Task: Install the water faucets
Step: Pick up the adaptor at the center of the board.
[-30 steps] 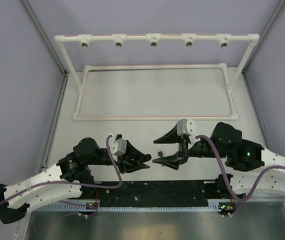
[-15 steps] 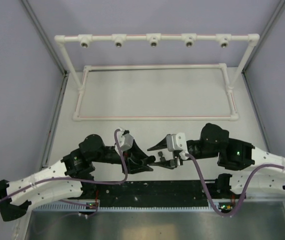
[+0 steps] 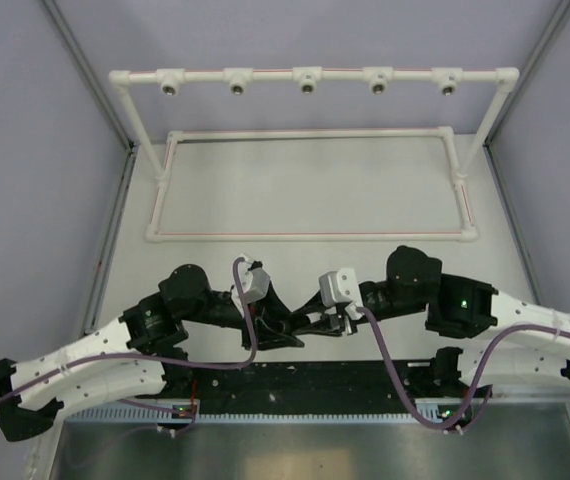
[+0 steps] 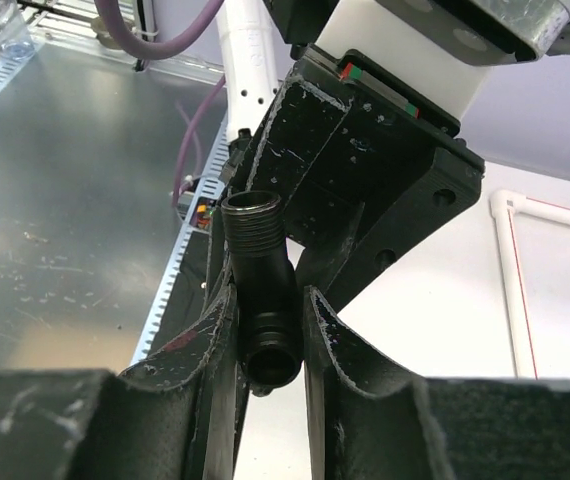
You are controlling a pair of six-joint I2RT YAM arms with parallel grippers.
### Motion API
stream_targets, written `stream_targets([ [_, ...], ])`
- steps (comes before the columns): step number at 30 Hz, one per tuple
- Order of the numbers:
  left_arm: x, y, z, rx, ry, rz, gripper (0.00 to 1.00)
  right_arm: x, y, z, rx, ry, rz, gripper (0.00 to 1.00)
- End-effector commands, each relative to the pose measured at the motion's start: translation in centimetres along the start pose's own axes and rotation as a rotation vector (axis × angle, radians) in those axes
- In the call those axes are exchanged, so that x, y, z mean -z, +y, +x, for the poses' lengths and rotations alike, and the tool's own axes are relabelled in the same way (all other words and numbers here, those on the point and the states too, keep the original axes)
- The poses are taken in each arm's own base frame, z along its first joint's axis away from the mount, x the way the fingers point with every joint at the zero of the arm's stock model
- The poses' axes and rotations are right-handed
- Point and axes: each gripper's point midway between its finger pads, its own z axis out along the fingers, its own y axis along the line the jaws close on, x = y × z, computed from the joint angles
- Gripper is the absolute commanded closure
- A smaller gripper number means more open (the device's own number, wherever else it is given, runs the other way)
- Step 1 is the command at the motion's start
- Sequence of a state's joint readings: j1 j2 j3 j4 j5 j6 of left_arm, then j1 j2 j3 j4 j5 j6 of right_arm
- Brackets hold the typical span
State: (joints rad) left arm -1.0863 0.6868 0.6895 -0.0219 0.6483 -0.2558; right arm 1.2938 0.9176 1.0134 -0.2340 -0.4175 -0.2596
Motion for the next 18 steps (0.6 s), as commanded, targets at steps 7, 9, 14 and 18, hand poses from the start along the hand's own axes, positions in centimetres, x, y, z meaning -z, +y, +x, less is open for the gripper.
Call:
stream_targets([
  [7,0.3,1.1,-2.9,-0.126,-0.015,-0.086,1.00,-1.0,-1.0,-1.4,-0.137,0.027,0.041,1.00],
  [9,0.3,1.3,-2.8,-0.130,0.004,-0.097,0.98,-1.2,-1.0,-1.2,-0.154,0.048,0.039,1.00],
  [14,0.4,1.8,-2.3,-0.137,0.043,-0.116,0.92,-1.5,-1.2,-1.2,-0.177,0.072,0.039,1.00],
  [18,0.3,2.0,-1.9,-0.132,0.053,-0.119,0.87,-1.6,-1.3,-1.1,-0.185,0.081,0.041,1.00],
])
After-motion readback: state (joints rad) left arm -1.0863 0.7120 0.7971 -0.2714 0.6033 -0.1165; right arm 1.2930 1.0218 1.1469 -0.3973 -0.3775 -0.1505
